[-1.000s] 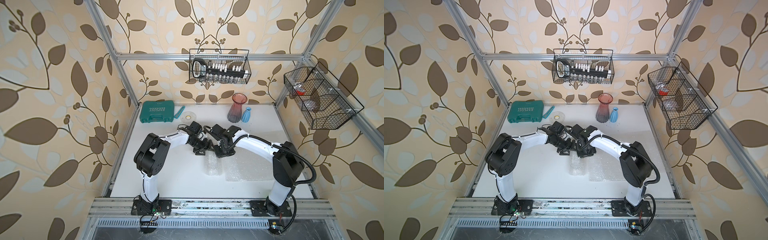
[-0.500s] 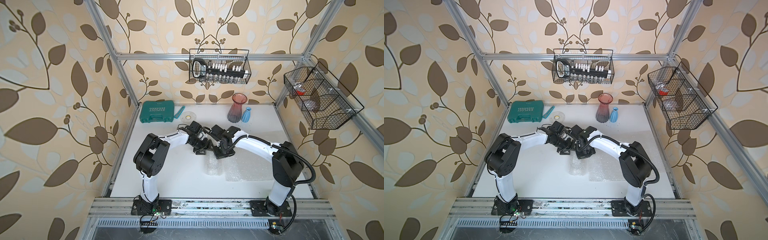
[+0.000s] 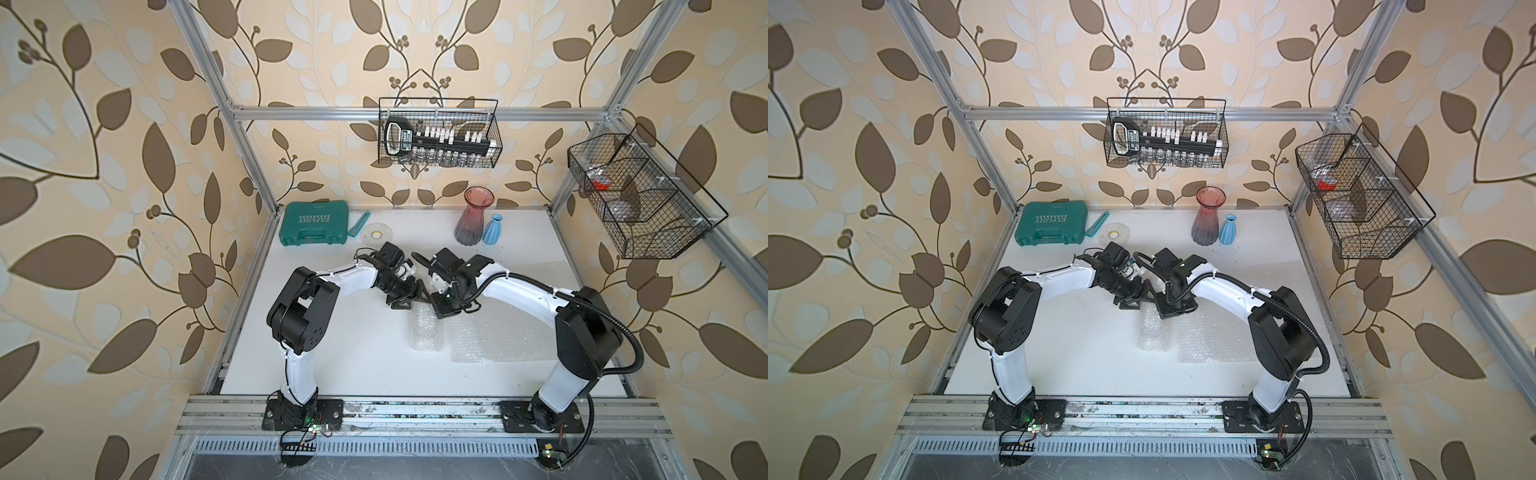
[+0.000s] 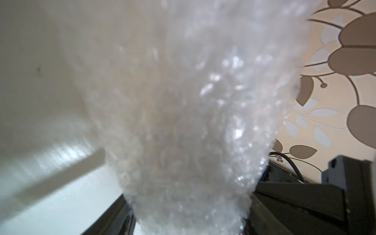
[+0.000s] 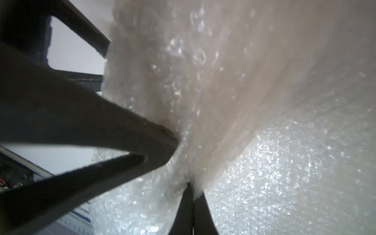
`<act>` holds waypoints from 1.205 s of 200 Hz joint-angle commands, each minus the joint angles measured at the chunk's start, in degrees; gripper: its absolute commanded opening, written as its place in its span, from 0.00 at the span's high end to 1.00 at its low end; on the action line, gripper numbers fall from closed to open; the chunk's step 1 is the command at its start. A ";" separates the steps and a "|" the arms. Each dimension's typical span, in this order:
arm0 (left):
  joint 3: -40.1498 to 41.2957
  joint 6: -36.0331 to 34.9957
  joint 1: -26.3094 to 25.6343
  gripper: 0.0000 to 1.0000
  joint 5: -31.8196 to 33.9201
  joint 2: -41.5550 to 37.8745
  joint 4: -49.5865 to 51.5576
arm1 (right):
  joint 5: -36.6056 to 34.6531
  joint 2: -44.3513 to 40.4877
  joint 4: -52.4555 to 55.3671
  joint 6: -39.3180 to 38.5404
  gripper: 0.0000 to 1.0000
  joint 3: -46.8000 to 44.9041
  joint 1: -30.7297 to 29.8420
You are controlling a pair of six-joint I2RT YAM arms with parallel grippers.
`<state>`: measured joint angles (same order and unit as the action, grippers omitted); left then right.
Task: Unwrap the vase from the bubble wrap
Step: Unwrap the bubble wrap at the center of the board.
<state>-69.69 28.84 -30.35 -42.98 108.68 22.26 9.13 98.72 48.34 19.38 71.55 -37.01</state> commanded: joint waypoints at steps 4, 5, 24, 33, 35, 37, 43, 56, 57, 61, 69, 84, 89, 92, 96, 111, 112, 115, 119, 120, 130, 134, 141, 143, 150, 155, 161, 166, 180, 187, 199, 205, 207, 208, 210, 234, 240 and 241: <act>0.08 -0.68 -0.58 0.26 4.92 0.61 2.57 | 8.29 0.41 -2.99 -6.25 1.00 -3.15 -0.06; 0.08 -0.70 -0.59 0.27 4.92 0.59 2.59 | 8.33 0.37 -3.03 -6.35 1.00 -3.20 -0.02; 0.17 -0.75 -0.55 0.27 5.49 0.64 2.74 | 8.54 0.59 -2.22 -8.40 1.00 -4.06 0.36; 0.17 -0.80 -0.43 0.27 5.84 0.72 2.85 | 8.39 0.47 -1.79 -9.07 1.00 -4.47 0.36; 0.17 -0.80 -0.48 0.27 5.95 0.74 2.89 | 8.42 0.50 -1.76 -9.20 1.00 -4.48 0.38; 0.17 -0.80 -0.50 0.27 6.02 0.74 3.01 | 8.38 0.42 -1.58 -9.32 1.00 -4.57 0.39; 0.17 -0.78 -0.45 0.27 6.47 0.85 3.14 | 8.32 0.40 -1.12 -9.67 1.00 -4.80 0.39; 0.24 -0.85 -0.36 0.27 7.31 0.91 3.48 | 7.61 0.13 -0.40 -9.97 1.00 -5.06 0.38; 0.25 -0.82 -0.35 0.27 7.39 0.91 3.53 | 7.47 0.11 -0.29 -9.93 1.00 -5.09 0.44; 0.26 -0.82 -0.34 0.27 7.73 0.92 3.60 | 7.18 0.03 -0.14 -9.96 1.00 -5.17 0.43; 0.38 -0.82 -0.31 0.27 8.36 1.00 3.89 | 6.84 -0.20 0.17 -9.93 1.00 -5.32 0.42; 0.60 -0.80 -0.19 0.29 9.17 1.00 4.04 | 5.94 -0.85 0.70 -9.71 1.00 -5.65 0.39; 0.77 -0.76 -0.08 0.29 9.48 0.92 4.09 | 5.75 -1.14 0.86 -9.71 1.00 -5.73 0.44; 0.89 -0.79 -0.14 0.29 9.57 0.92 4.09 | 5.67 -1.31 0.82 -9.66 1.00 -5.80 0.45; 0.95 -0.73 -0.03 0.30 9.66 0.87 4.07 | 5.45 -1.48 0.83 -9.58 1.00 -5.89 0.44; 1.35 -0.72 0.16 0.30 9.92 0.91 4.07 | 4.91 -2.27 1.07 -9.32 1.00 -5.99 0.41; 1.38 -0.72 0.18 0.30 9.93 0.91 4.09 | 4.83 -2.37 1.15 -9.25 1.00 -6.03 0.39; 1.42 -0.76 0.24 0.30 9.86 0.92 3.95 | 4.66 -2.46 1.25 -9.19 1.00 -5.99 0.40; 1.53 -0.72 0.22 0.31 9.85 0.92 3.95 | 4.46 -2.67 1.31 -9.13 1.00 -6.05 0.45; 1.55 -0.72 0.25 0.31 9.85 0.92 3.98 | 4.39 -2.70 1.36 -9.11 1.00 -6.06 0.45; 1.66 -0.72 0.29 0.31 9.78 0.83 3.88 | 3.86 -3.05 1.66 -8.96 1.00 -6.11 0.47; 1.73 -0.73 0.29 0.31 9.69 0.84 3.86 | 3.68 -3.22 1.74 -8.92 1.00 -6.09 0.47; 1.80 -0.73 0.33 0.31 9.72 0.72 3.81 | 3.49 -3.44 1.93 -8.91 1.00 -6.24 0.52; 1.83 -0.72 0.34 0.31 9.75 0.74 3.77 | 3.45 -3.53 1.93 -8.87 1.00 -6.25 0.51; 1.84 -0.71 0.34 0.31 9.84 0.66 3.76 | 3.51 -3.84 2.11 -8.85 1.00 -6.45 0.46; 1.85 -0.72 0.39 0.31 9.85 0.65 3.80 | 3.88 -3.99 2.19 -9.03 1.00 -6.59 0.54; 1.84 -0.72 0.38 0.31 9.85 0.65 3.81 | 4.33 -4.23 2.41 -9.27 1.00 -6.89 0.53; 1.84 -0.70 0.39 0.31 9.93 0.64 3.88 | 4.56 -4.38 2.67 -9.38 1.00 -6.99 0.46; 1.92 -0.78 0.39 0.31 10.18 0.48 3.93 | 4.50 -4.68 3.74 -9.53 1.00 -7.20 0.53; 1.93 -0.72 0.50 0.31 10.43 0.41 4.01 | 4.45 -4.97 4.31 -9.51 1.00 -7.46 0.48; 2.01 -0.76 0.47 0.31 10.76 0.33 4.15 | 4.17 -5.61 4.90 -9.36 1.00 -7.75 0.62; 2.02 -0.73 0.51 0.31 10.89 0.21 4.24 | 4.15 -6.00 5.01 -9.26 1.00 -7.99 0.63; 2.08 -0.72 0.48 0.31 10.94 0.21 4.21 | 4.12 -6.06 5.01 -9.18 1.00 -8.00 0.63; 2.14 -0.72 0.47 0.31 10.97 0.17 4.24 | 4.05 -6.20 5.01 -9.18 1.00 -8.05 0.63; 2.11 -0.74 0.49 0.31 10.98 0.20 4.23 | 3.99 -6.37 5.01 -9.11 1.00 -8.15 0.63; 2.19 -0.80 0.47 0.31 11.08 0.12 4.19 | 4.15 -7.68 5.10 -8.76 1.00 -8.43 0.78; 2.20 -0.91 0.47 0.31 11.07 0.12 4.24 | 4.23 -7.88 5.02 -8.74 1.00 -8.61 0.80; 2.20 -0.90 0.51 0.31 11.07 0.12 4.26 | 4.23 -7.90 5.06 -8.74 1.00 -8.57 0.84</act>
<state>-69.69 28.45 -30.37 -41.15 108.07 22.48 11.90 93.01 45.80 11.09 64.99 -35.62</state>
